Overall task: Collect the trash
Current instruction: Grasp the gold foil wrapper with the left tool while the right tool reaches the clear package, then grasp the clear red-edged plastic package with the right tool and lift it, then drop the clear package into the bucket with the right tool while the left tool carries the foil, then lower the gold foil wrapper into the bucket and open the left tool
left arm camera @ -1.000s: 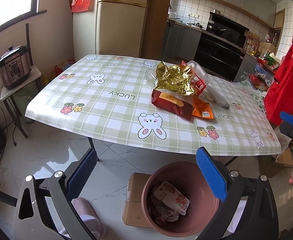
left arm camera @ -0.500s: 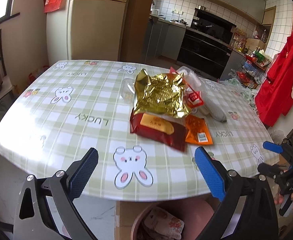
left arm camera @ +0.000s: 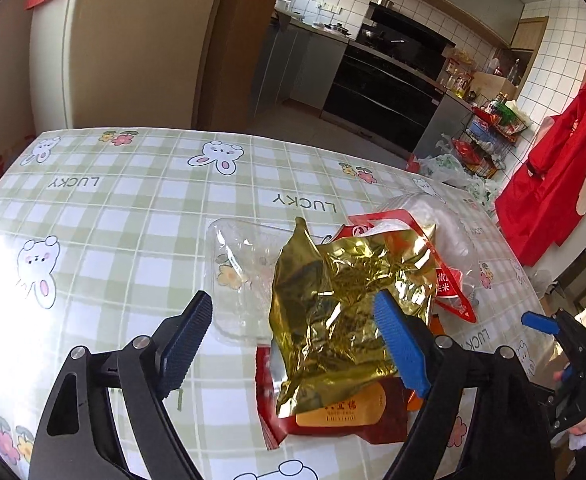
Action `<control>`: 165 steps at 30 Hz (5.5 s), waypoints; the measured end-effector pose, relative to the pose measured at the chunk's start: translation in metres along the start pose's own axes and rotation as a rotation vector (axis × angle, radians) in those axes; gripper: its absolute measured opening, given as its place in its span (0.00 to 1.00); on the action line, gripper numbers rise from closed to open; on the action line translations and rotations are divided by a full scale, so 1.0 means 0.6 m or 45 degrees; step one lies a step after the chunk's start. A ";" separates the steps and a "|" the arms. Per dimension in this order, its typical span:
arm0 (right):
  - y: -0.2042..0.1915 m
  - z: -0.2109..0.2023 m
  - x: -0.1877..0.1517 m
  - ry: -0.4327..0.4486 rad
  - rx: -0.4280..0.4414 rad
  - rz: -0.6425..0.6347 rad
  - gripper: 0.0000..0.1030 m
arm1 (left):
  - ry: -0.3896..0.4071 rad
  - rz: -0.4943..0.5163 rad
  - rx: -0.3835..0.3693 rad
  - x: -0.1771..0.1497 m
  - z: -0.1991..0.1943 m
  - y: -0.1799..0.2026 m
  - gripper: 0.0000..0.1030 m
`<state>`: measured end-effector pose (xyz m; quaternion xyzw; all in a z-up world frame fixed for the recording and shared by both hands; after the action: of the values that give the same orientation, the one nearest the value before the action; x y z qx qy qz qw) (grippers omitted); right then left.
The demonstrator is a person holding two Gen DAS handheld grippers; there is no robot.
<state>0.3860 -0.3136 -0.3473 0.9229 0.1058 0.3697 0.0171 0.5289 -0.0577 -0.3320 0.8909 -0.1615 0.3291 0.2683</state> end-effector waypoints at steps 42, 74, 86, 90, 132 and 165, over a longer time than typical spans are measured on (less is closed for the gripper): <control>-0.045 -0.052 0.137 0.128 0.069 -0.195 0.55 | 0.076 0.235 0.002 -0.017 -0.142 0.138 0.15; 0.027 -0.146 0.077 0.025 0.023 0.117 0.34 | 0.183 0.151 0.135 -0.065 -0.281 0.167 0.15; -0.050 -0.255 0.014 0.046 0.102 0.118 0.34 | 0.297 0.068 0.219 -0.182 -0.439 0.204 0.15; -0.086 -0.268 -0.023 0.014 0.131 0.118 0.34 | 0.295 0.043 0.236 -0.226 -0.467 0.206 0.15; -0.083 -0.395 -0.034 0.149 0.127 0.220 0.94 | 0.149 0.126 0.133 -0.328 -0.469 0.273 0.16; -0.037 -0.369 -0.078 0.104 0.096 0.328 0.95 | 0.130 -0.012 0.368 -0.336 -0.406 0.229 0.94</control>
<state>0.1972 -0.3123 -0.2210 0.9131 0.0010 0.4018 -0.0693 0.1957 -0.0033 -0.2609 0.9031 -0.0944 0.3925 0.1465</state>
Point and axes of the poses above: each gripper's, at about its wrist camera, not at the fingertips, and z roughly the way its jaws point, y to its right, x to its top, the point moved 5 cm from there along z, roughly the way its jaws point, and after that the axes turned 8 degrees about -x, right-handed, at the moved point
